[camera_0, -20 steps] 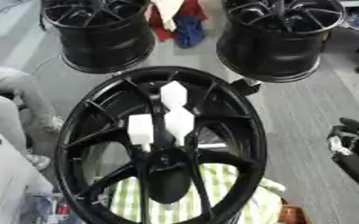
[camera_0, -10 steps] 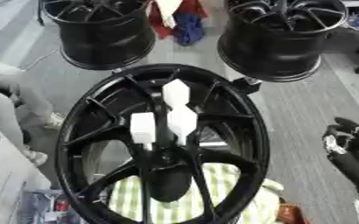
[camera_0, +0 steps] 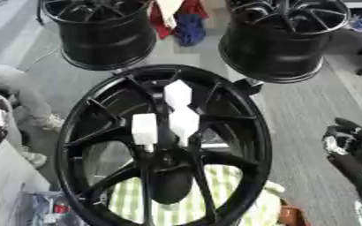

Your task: Pull the pin out of the wheel hub.

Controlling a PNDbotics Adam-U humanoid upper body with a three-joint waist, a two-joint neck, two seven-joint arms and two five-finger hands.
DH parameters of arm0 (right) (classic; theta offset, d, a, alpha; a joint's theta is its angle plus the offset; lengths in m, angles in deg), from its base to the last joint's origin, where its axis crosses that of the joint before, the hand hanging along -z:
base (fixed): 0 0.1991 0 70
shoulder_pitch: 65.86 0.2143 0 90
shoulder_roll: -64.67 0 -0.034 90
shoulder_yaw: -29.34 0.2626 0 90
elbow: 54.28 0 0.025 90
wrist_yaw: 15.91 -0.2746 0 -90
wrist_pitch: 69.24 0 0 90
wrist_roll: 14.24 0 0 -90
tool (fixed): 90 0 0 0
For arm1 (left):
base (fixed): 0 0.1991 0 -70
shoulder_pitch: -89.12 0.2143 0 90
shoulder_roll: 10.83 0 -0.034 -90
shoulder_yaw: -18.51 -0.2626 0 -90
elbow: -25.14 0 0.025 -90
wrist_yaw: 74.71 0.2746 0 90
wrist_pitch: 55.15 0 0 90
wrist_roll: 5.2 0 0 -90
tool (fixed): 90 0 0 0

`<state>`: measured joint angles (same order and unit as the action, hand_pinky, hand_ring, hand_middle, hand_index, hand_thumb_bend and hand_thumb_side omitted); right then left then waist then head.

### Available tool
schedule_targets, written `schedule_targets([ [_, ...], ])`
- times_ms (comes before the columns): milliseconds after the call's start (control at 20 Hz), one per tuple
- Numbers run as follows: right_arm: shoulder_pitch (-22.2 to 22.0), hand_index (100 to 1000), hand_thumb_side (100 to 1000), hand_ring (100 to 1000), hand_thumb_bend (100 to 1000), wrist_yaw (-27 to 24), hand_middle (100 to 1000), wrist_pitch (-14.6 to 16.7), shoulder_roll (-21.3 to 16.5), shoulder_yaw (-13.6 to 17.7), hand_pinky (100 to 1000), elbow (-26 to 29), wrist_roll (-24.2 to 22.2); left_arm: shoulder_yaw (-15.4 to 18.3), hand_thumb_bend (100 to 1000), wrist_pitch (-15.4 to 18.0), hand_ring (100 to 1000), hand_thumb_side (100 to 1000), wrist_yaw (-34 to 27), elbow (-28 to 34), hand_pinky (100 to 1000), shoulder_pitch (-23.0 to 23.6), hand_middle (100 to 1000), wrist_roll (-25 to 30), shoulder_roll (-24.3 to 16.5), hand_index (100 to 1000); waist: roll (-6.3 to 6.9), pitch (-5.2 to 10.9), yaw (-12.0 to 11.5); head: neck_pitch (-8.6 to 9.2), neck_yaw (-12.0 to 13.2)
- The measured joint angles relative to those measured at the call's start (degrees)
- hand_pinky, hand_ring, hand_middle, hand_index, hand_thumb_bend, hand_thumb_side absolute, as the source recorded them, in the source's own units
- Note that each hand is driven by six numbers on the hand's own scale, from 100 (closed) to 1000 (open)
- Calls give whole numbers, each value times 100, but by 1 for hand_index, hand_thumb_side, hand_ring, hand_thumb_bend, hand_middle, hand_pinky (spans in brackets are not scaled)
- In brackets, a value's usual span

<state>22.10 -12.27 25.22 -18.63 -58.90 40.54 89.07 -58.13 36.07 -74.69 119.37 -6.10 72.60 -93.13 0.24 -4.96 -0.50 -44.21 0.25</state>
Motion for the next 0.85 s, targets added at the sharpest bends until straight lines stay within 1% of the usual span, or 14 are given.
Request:
schedule_targets([
  [850, 0, 811, 303, 609, 100, 0, 676, 0, 1, 0, 712, 1, 0, -4, 234, 27, 605, 292, 56, -2, 655, -7, 627, 212, 87, 776, -4, 3, -27, -1, -29],
])
